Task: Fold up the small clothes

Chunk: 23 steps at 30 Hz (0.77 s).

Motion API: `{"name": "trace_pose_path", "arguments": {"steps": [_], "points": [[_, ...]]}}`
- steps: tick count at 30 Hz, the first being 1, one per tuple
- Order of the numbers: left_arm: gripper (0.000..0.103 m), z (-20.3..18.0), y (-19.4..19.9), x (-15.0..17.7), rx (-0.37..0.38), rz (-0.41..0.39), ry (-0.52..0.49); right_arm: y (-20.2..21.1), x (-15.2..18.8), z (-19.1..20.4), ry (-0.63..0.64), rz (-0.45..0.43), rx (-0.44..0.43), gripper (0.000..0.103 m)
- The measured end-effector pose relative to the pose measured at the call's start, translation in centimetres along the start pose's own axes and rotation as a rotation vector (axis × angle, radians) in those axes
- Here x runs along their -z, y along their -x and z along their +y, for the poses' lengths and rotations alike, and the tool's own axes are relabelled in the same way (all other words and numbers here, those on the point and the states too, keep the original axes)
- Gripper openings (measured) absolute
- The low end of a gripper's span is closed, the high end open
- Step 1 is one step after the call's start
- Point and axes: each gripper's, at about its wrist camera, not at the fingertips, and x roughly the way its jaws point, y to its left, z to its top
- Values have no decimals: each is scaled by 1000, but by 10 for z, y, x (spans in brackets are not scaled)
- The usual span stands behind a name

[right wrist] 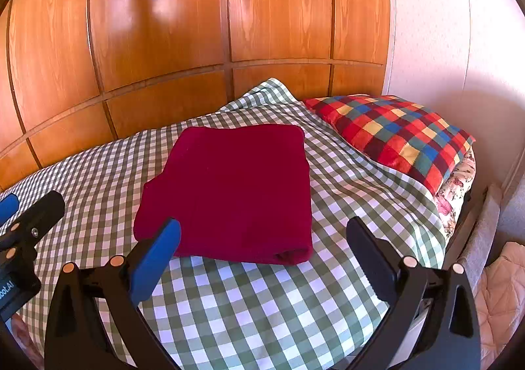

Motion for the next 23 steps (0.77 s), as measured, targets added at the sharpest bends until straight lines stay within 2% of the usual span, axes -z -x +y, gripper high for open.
{"name": "trace_pose_path", "arguments": {"steps": [12,16,19,23], "points": [[99,-1,-1,2,4,-7,-8,-7,2,-1,8,15,-10,101],[99,0,-8,5,12,23,-8,-11,-1,-8,-1,17,-15,101],[99,6,-21,9,27,82,10,-17,-6,-24,-36,24,-1,101],[99,15,-33,17,28,118,40,-42,-17,-63,-110,47,69,101]]}}
